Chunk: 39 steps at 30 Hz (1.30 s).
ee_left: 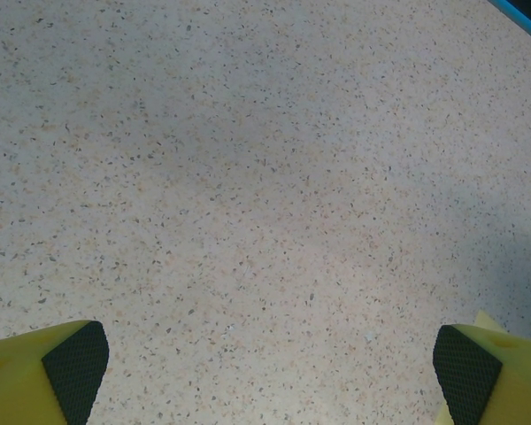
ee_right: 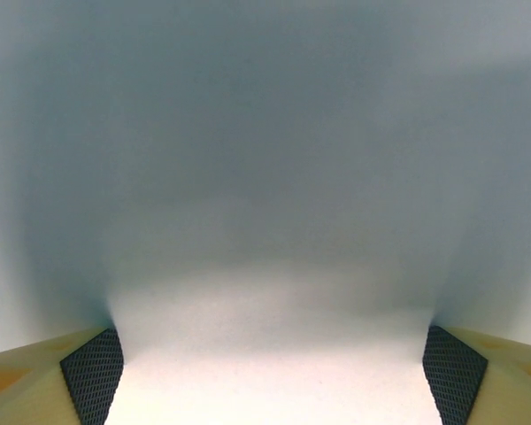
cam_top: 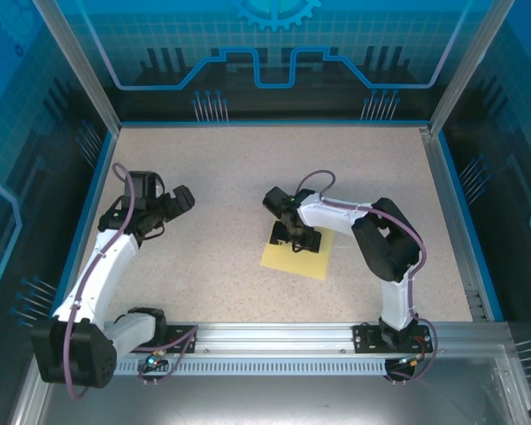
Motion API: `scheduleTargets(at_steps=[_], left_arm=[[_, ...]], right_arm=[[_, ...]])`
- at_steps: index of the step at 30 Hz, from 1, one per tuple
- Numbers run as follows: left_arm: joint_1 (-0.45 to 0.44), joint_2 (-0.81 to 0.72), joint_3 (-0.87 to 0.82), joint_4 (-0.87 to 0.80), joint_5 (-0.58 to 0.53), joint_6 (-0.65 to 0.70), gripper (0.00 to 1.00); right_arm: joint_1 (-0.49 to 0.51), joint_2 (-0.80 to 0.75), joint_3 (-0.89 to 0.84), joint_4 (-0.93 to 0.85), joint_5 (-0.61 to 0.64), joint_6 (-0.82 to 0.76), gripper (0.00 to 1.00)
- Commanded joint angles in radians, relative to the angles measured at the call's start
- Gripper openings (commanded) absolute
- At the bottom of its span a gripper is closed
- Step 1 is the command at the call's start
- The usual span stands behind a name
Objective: Fold a paper plane with a square sheet of paper (pick it up from the middle)
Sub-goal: Fold the square sheet of paper in half at the center of the table.
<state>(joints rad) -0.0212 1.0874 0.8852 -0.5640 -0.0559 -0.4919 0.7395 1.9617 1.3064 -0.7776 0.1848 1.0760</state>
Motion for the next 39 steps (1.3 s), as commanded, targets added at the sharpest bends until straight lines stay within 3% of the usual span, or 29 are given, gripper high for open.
scheduleTargets(at_steps=[1, 26, 32, 39], left_arm=[[0.01, 0.005, 0.006, -0.004, 0.023, 0.02, 0.99], [0.01, 0.004, 0.01, -0.011, 0.022, 0.019, 0.98], [0.01, 0.005, 0.007, -0.011, 0.034, 0.012, 0.98], [0.009, 0.021, -0.02, 0.026, 0.155, -0.03, 0.98]], right_arm=[[-0.009, 0.072, -0.05, 0.025, -0.042, 0.004, 0.9], [-0.014, 0.058, -0.072, 0.034, -0.017, -0.014, 0.83], [-0.018, 0.002, -0.043, 0.038, -0.005, -0.071, 0.71], [-0.022, -0.128, -0.051, 0.144, -0.049, -0.173, 0.43]])
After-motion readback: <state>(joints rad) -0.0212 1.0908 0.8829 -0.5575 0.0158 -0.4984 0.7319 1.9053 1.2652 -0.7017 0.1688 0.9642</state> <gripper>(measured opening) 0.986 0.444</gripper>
